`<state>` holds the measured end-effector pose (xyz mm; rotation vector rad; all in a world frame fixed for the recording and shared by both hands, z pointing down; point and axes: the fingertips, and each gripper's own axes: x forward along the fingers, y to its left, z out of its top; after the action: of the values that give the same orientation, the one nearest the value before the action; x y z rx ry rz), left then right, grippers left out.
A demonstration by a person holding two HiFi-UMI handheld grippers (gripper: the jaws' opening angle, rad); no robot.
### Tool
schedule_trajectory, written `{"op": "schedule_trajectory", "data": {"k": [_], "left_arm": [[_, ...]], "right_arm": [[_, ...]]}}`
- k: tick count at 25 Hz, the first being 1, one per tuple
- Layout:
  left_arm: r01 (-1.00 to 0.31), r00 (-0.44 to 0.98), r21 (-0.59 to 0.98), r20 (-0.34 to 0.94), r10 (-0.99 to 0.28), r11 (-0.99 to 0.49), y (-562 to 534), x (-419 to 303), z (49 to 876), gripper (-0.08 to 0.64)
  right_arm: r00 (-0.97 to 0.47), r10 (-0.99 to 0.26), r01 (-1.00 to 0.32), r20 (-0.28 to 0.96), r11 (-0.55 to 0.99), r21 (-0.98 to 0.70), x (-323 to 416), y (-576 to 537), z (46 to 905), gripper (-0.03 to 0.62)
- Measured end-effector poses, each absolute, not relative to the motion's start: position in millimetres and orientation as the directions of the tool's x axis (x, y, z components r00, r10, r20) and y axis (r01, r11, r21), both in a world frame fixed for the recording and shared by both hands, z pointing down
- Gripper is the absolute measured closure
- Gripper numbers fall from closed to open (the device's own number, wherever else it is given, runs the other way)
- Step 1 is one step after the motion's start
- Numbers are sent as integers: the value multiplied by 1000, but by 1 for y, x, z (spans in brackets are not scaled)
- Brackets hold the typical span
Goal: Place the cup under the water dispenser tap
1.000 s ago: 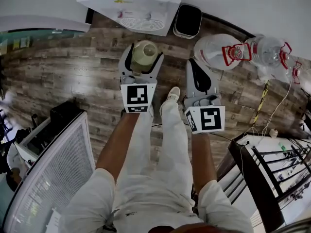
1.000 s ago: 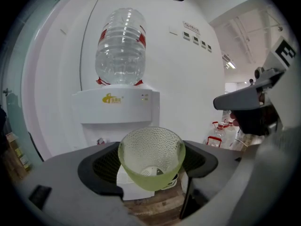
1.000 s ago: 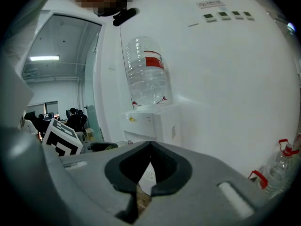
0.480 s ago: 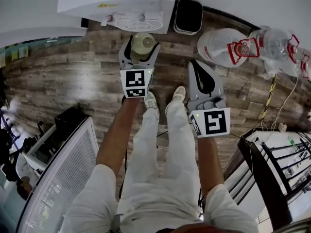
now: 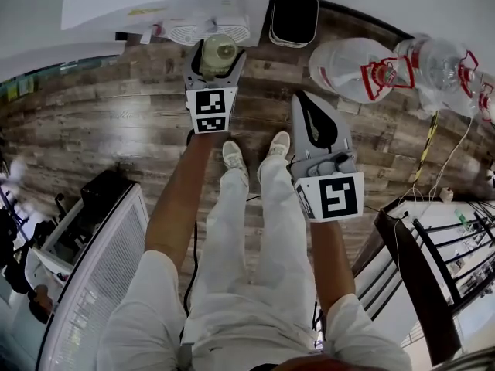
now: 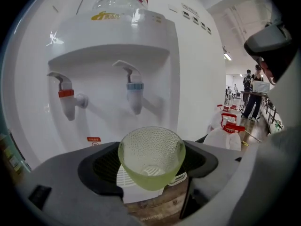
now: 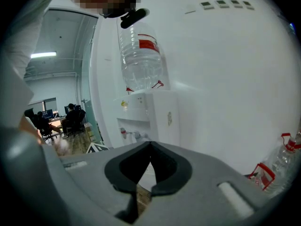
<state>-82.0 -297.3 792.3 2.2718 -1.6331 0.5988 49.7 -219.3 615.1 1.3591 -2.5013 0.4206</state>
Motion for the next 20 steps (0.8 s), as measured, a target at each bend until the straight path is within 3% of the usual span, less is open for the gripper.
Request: {"op": "schedule_trajectory", "data": {"k": [20], "left_arm": [[-960, 262, 48, 507, -821, -276, -340, -84, 841, 181]], "right_arm": [[-517, -769, -853, 377, 499, -152, 62, -224, 636, 594]]}}
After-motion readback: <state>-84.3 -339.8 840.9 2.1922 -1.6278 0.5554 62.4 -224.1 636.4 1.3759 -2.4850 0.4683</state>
